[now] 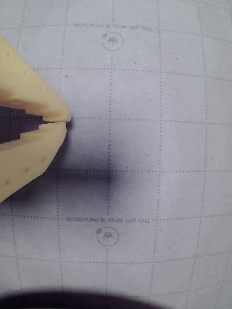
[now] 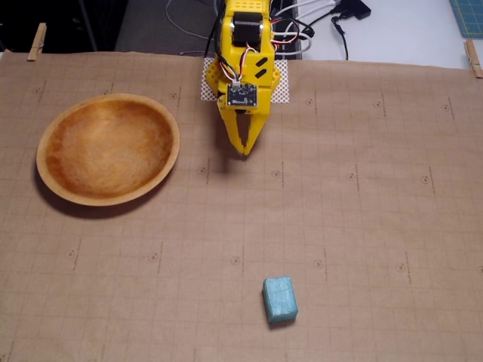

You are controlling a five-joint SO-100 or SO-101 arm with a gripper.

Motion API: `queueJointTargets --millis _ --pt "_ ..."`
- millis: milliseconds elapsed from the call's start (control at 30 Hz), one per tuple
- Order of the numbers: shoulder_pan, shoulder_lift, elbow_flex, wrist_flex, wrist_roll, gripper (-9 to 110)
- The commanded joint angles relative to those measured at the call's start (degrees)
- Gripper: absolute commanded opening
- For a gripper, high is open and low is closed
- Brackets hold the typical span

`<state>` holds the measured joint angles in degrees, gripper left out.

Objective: Grasp a blue block and put it in the bowl.

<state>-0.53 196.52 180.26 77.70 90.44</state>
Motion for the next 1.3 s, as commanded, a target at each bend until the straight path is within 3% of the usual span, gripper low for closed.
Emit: queueJointTargets --millis 0,1267 --pt "-0.2 0.1 -1.1 0.4 -0.7 -3" --pt "-0.8 0.4 -4.0 -0.3 0.1 -3"
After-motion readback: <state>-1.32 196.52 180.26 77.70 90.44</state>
